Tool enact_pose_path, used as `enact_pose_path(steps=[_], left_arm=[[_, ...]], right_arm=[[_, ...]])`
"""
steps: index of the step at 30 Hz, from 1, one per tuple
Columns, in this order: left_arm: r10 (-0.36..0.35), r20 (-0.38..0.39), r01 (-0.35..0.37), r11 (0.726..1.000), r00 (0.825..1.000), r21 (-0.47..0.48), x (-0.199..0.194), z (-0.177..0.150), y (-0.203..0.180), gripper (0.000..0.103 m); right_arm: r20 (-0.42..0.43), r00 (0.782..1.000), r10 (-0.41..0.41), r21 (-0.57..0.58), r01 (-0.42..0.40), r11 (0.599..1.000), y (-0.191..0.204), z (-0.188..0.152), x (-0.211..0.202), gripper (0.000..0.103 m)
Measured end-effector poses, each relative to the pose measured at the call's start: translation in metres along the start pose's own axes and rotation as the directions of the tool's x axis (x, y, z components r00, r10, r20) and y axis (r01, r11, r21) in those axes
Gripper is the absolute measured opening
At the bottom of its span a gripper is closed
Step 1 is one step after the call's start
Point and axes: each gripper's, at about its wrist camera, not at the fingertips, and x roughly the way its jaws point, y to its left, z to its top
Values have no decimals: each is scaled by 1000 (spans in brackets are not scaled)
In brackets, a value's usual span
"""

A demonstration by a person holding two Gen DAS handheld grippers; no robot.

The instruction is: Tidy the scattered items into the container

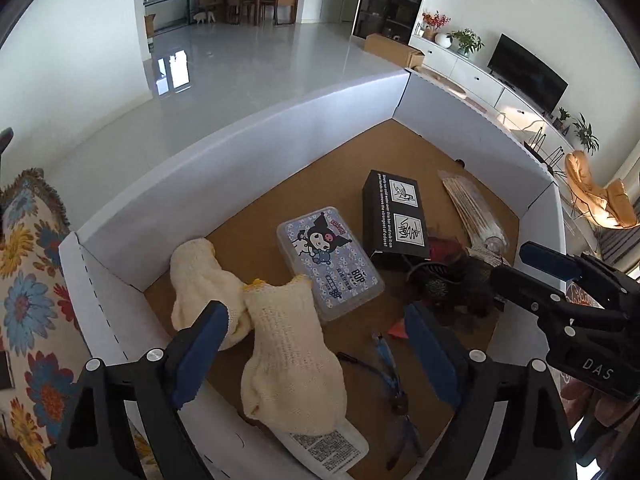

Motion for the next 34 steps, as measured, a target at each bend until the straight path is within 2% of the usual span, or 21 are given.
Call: enact_pose_path(steps=[5, 10, 14, 16, 21, 27, 30, 34], left_arm=[[32, 38, -31, 999, 999, -18, -17, 3, -14, 91], [36, 53, -33, 998, 998, -51, -34, 5, -30, 92], [122, 87, -122, 993, 989, -2, -48, 3, -48, 92], [140, 107, -141, 990, 984, 7, -56, 1, -53, 92], [88, 115, -86, 996, 989, -24, -62, 0, -52, 92], [49, 149, -39, 997, 988, -64, -65, -7, -47, 91], [90, 176, -79, 994, 980, -72, -68, -7, -46, 91], [79, 130, -73, 996, 988, -56, -60, -4, -47, 91]], right_arm=[[42, 998, -50, -2, 51, 999, -11, 2, -28, 64], [44, 995, -85, -26, 87, 996, -16, 2, -49, 64], [46, 994, -97, -22, 98, 995, -21, -2, -54, 64], [44, 994, -98, -19, 98, 995, -22, -4, -53, 64], [37, 994, -100, -24, 101, 995, -19, -9, -51, 64], [50, 993, -106, -28, 108, 994, -15, -6, -50, 64], [51, 993, -104, -22, 106, 994, -15, -4, -50, 64], [51, 994, -101, -21, 102, 995, -13, -2, -48, 64]])
